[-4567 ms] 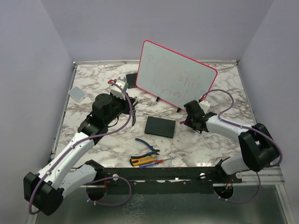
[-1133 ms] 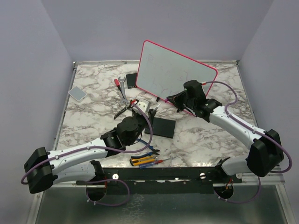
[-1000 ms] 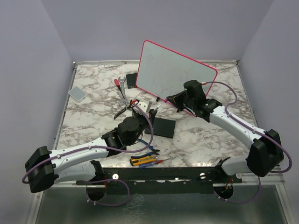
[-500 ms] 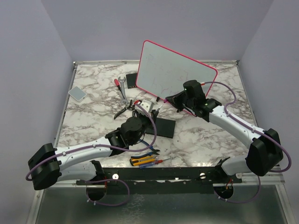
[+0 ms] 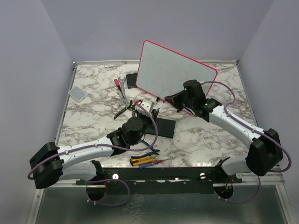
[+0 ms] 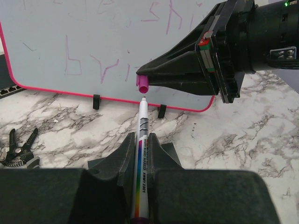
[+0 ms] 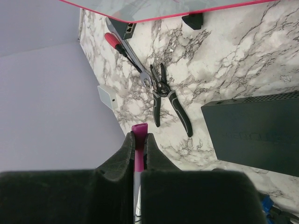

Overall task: Write a sentence on the whiteboard
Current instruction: Close the whiteboard marker at the center of the board.

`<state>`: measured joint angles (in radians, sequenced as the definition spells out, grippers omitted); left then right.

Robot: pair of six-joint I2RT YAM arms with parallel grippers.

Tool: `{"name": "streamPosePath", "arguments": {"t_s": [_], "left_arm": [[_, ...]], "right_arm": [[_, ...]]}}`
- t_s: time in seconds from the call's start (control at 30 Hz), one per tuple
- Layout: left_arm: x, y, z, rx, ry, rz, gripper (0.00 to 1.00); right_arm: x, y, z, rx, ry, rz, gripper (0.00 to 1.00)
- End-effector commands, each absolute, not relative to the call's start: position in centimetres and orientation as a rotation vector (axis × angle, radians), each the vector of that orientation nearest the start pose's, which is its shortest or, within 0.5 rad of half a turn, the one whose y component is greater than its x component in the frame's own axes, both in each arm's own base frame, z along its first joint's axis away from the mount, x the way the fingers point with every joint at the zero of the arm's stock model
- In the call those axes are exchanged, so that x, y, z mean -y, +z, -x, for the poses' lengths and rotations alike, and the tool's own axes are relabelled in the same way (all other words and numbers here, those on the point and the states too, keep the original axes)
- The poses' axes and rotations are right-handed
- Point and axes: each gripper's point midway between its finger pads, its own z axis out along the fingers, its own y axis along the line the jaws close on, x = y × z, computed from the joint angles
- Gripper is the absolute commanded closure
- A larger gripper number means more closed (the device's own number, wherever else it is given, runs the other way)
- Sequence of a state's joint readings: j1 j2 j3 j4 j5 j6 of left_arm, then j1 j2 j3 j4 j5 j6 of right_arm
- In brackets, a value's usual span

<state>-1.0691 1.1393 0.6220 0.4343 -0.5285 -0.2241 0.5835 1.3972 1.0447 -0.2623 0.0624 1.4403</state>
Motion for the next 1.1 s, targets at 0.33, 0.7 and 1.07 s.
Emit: {"name": "streamPosePath", "arguments": {"t_s": [0.33,0.7,1.07], "left_arm": [[28.49,22.66,-25.68,-1.619,-0.519,-0.244,1.00],[28.83,22.70,-25.62,-1.615,-0.533,-0.251,1.00],[28.91,22.40,-25.74,-1.619,-0.532,-0.247,1.00]], "right_arm": [[-26.79,21.07,-33.70,-2.156,1.069,-0.977,1.00],[-27.08,20.68,-33.50,-2.173,1.080,-0.967,1.00],[-27.20,20.55,-33.41,-2.179,1.087,-0.952,1.00]]}}
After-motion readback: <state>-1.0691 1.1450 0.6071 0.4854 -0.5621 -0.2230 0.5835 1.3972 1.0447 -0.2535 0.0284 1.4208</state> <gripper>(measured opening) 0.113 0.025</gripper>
